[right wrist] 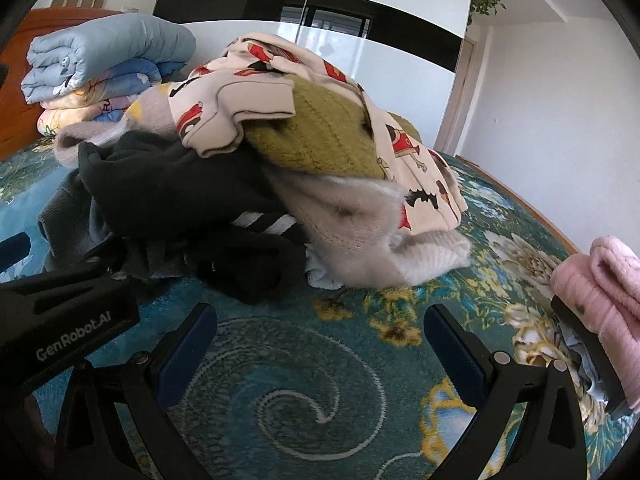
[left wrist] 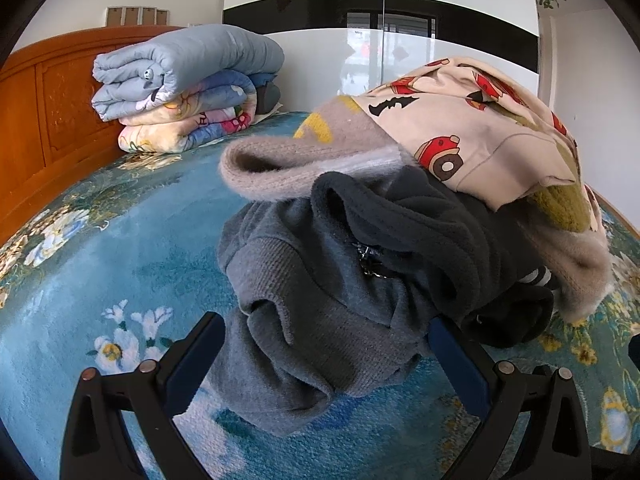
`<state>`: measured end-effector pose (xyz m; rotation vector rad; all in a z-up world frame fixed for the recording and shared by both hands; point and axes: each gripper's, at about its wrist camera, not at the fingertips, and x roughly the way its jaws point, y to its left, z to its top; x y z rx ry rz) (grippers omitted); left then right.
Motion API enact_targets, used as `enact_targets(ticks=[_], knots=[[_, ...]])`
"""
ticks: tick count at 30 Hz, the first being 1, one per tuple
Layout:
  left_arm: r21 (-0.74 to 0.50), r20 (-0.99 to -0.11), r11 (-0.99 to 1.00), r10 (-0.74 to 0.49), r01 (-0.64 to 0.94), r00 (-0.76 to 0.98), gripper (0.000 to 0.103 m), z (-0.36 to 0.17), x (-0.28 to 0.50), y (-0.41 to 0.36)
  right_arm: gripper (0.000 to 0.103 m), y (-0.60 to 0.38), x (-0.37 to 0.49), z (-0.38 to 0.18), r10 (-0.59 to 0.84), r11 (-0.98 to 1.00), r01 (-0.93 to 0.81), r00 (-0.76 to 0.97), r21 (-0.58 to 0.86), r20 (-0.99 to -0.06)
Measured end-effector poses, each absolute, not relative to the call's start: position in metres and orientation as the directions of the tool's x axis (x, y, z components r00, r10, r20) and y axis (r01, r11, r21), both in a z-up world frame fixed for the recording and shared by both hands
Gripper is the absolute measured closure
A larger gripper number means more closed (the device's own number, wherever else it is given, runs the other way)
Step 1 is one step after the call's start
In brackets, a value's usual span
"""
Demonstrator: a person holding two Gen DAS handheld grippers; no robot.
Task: Fold clothes
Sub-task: 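Reach both grippers toward the beige car-print garment on the clothes heap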
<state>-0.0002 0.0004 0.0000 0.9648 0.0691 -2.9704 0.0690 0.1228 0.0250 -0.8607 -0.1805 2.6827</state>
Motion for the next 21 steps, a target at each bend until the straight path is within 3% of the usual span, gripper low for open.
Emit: enact_targets(ticks=[21], knots=[[-0.031,-0.598,-0.999,0.008,0.014,-0.801,0.0,-0.001,0.003,0.003,0.0,0.122,0.07,0.023,0.337,-0.941,-0.261,-0.77,-0.214,-0.542]])
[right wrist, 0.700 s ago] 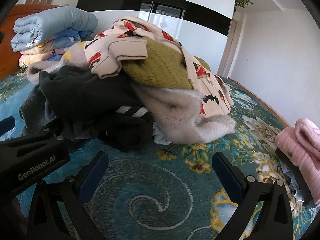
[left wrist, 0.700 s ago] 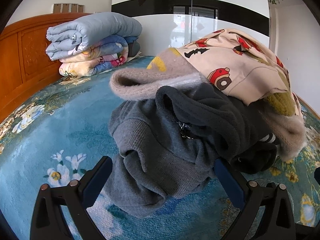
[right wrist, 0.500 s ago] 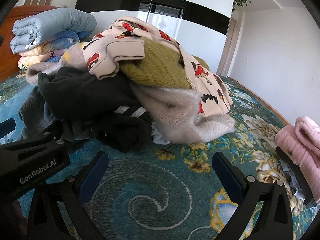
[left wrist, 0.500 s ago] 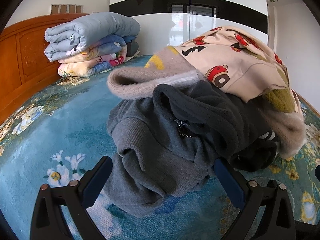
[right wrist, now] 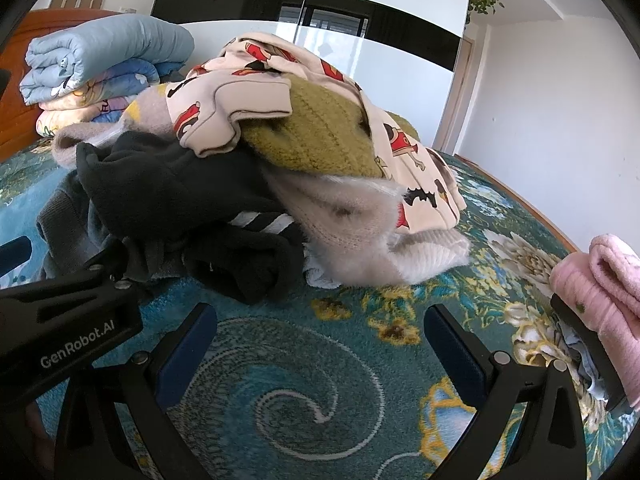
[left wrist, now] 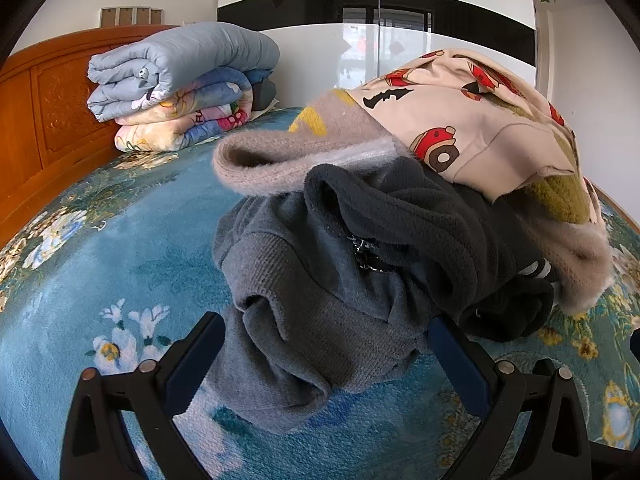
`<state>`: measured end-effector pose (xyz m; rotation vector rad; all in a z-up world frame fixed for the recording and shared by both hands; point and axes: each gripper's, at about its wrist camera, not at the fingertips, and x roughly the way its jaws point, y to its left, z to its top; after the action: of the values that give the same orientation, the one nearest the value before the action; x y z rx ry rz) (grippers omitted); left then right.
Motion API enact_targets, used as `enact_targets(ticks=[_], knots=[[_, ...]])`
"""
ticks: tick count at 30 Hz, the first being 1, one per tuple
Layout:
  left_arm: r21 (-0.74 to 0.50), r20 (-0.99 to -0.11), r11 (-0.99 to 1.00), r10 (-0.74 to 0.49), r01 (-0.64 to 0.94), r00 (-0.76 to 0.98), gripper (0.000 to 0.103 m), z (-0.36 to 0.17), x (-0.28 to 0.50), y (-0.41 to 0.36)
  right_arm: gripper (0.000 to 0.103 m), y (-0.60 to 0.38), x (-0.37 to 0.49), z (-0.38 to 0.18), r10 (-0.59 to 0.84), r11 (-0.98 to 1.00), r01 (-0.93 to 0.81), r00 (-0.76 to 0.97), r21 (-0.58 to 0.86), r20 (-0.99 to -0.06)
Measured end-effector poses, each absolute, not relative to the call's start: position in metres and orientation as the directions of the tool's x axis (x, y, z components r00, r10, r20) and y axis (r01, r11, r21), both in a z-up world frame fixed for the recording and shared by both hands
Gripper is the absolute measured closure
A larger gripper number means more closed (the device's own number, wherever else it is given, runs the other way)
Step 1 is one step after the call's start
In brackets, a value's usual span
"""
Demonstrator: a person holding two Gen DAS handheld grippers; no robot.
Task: Fold clothes
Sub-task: 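Reach both grippers toward the beige car-print garment on the clothes heap, then grasp the beige car-print garment with the right gripper and pull it off the heap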
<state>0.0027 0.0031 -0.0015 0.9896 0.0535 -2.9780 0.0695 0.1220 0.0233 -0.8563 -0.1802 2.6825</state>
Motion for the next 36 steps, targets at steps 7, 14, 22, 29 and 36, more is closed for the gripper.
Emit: enact_targets(ticks=[7,14,22,29,36], knots=[[-0.045,-0.572,-0.999,0.033,-0.008,-0.82,0.0,0.011,0.011,-0.008,0.0,0.133,0.072,0.029,0.274,-0.962,-0.236,-0.782,-0.14,-0.559],[-0.057,-0.458,-0.997,-0.019,0.051,-0.889,0.0,0.038,0.022,-0.043,0.0,0.166,0.06,0.092,0.318,-0.948,-0.283,-0.811,-0.147,-0.491],[-0.143,-0.554,-0.99,0.069,0.013,-0.83,0.0,0.026,0.011,-0.054,0.0,0.132,-0.086,0.158,0.144,-0.989,-0.091,-0.799,-0.12,-0.584],[-0.186,-0.606,-0.981,0.078,0.046,-0.792,0.0,0.011,0.002,-0.062,0.084,0.105,-0.146,0.158,0.26,-0.957,-0.101,-0.717,-0.273,-0.647],[-0.244,-0.622,-0.967,0.1,0.071,-0.777,0.0,0.004,0.001,-0.065,0.094,0.111,-0.094,0.204,0.184,-0.982,-0.114,-0.772,-0.152,-0.608]])
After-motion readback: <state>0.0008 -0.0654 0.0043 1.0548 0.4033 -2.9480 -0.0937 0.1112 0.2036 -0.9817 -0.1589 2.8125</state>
